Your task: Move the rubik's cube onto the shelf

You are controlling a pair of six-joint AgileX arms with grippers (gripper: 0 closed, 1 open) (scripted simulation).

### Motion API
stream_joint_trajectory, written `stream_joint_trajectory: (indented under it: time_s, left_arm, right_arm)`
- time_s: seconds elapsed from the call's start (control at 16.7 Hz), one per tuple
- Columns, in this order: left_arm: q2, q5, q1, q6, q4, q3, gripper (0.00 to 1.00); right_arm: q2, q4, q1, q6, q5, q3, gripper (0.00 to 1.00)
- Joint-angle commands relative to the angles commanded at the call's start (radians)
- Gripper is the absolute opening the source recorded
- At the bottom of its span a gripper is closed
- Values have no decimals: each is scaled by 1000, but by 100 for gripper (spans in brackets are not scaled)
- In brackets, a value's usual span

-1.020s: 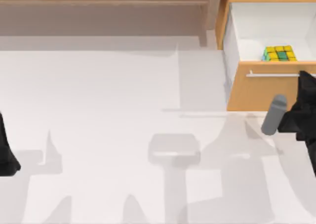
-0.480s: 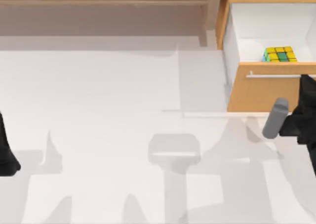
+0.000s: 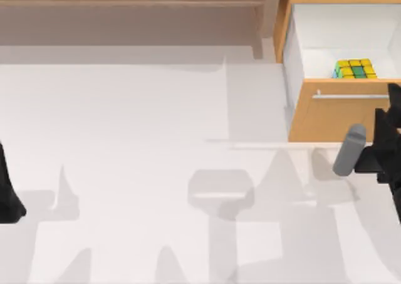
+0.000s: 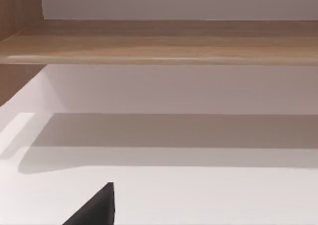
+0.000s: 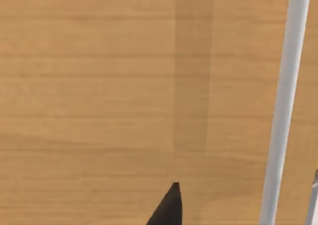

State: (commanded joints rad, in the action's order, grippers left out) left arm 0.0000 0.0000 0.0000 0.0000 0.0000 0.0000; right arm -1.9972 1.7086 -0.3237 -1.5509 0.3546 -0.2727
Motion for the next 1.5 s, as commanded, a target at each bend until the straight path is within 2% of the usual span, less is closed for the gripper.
stream_joint_trajectory:
  time_s: [0.06, 0.12, 1.08, 1.26, 1.5]
  left_arm:
    - [0, 0, 0, 0, 0, 0, 100]
    - [0, 0, 0, 0, 0, 0, 100]
    - [0, 0, 0, 0, 0, 0, 100]
    - [0, 0, 0, 0, 0, 0, 100]
    - [0, 0, 0, 0, 0, 0, 100]
  right_arm:
    - [0, 0, 0, 0, 0, 0, 98]
    - [0, 0, 0, 0, 0, 0, 100]
    - [9, 65, -32, 1, 32, 73, 100]
    - [-32, 40, -37, 6, 26, 67, 100]
    - [39, -87, -133, 90, -38, -5, 100]
